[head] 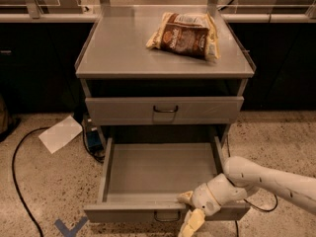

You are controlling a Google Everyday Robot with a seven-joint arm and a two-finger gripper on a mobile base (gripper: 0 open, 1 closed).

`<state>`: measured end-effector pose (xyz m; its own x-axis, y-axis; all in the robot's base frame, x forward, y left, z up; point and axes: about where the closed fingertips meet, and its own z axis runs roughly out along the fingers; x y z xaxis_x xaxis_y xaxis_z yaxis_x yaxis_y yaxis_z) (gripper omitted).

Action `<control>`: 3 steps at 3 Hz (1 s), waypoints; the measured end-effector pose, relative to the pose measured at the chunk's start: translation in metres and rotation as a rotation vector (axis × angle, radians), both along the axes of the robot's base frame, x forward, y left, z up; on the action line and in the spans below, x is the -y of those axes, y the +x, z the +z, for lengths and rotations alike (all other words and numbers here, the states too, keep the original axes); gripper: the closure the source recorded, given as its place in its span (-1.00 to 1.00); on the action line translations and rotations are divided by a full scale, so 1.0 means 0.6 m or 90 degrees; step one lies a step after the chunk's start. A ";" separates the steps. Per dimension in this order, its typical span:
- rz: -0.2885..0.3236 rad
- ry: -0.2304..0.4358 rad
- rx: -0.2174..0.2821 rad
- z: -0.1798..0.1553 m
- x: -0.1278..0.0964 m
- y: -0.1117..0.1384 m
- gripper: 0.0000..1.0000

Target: Open middle drawer

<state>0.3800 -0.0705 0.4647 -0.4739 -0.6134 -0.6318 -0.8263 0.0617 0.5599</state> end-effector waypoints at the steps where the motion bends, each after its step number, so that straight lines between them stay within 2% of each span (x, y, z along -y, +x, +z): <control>1: 0.009 -0.006 -0.011 -0.011 -0.005 -0.007 -1.00; 2: 0.023 -0.027 -0.017 -0.017 -0.001 -0.018 -1.00; 3: 0.023 -0.010 -0.029 -0.012 0.022 -0.046 -1.00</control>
Offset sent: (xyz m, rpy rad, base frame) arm -0.0504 -0.0170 -0.0256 -0.1975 0.0529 0.1591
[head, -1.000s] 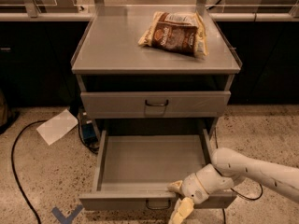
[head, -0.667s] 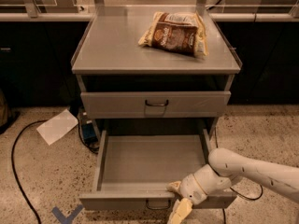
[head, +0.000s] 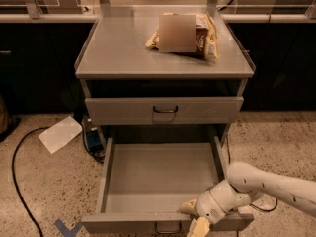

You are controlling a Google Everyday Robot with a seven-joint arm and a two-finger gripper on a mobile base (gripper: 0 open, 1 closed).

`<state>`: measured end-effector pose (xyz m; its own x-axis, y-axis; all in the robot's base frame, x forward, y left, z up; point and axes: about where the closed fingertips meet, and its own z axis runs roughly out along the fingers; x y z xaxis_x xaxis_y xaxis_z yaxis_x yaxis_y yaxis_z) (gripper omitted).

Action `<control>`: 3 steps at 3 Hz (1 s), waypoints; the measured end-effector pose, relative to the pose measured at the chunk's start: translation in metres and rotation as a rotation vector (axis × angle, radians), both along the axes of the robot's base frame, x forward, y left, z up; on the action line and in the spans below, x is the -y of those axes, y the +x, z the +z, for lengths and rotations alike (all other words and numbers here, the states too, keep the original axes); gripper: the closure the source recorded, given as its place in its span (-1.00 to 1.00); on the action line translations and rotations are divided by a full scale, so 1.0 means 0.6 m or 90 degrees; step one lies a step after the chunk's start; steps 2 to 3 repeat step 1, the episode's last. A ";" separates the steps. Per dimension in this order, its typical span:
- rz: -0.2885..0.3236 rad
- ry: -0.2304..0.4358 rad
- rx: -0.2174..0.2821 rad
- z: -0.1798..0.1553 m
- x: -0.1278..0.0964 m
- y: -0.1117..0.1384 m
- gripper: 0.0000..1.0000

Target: Open middle drawer

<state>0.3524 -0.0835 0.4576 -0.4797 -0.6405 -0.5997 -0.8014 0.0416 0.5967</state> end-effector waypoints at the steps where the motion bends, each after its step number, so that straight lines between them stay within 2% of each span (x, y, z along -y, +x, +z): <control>1: 0.000 0.000 0.000 0.000 0.000 0.000 -1.00; 3: 0.000 0.000 0.000 0.000 0.000 0.000 -1.00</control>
Offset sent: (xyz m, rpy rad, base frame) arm 0.0000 0.0000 0.0000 0.0000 0.0000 0.0000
